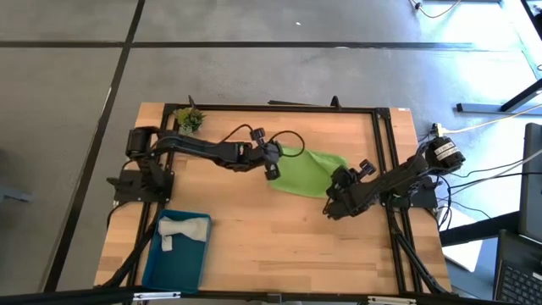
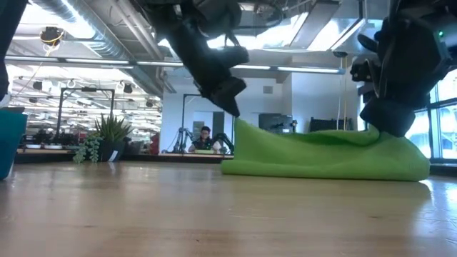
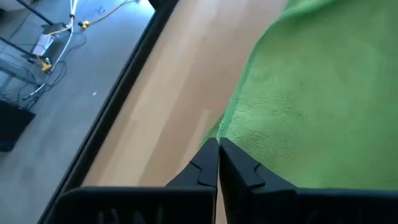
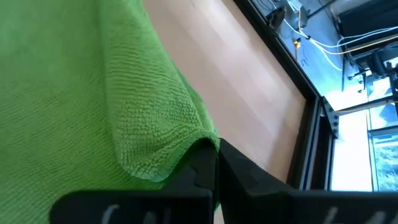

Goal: Roll microfiber towels into tight, uniform cylinder then place into a basket
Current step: Roll the green towel

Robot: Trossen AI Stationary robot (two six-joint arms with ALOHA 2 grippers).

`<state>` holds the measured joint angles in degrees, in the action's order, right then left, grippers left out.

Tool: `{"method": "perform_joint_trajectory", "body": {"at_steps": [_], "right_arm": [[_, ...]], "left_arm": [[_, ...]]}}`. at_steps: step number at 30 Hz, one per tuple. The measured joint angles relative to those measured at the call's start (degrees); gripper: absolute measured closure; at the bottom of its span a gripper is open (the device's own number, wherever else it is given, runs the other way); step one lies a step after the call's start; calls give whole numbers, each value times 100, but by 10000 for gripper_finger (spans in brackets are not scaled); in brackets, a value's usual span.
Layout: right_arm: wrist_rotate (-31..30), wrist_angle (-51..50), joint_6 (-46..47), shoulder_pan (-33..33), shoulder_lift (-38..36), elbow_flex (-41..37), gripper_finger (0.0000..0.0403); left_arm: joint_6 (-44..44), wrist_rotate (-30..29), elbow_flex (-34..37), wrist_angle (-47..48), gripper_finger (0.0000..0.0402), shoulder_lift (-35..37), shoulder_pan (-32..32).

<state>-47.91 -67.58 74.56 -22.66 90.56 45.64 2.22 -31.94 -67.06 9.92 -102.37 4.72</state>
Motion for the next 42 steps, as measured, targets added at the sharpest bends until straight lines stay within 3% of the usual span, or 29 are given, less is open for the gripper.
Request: {"method": "perform_joint_trajectory", "body": {"at_steps": [16,31,35,42], "right_arm": [[141,64,-23,165,2,-28,364],[156,-106,21,525,2,97,235],[139,-279,309,685,2,336,225],[471,-271,15,911,2,540,221]], "left_arm": [[242,307,-10,-320,401,-227,357],[282,317,-10,-318,401,-229,454],[243,315,-10,-289,401,-229,541],[115,317,-12,-285,401,-232,602]]}}
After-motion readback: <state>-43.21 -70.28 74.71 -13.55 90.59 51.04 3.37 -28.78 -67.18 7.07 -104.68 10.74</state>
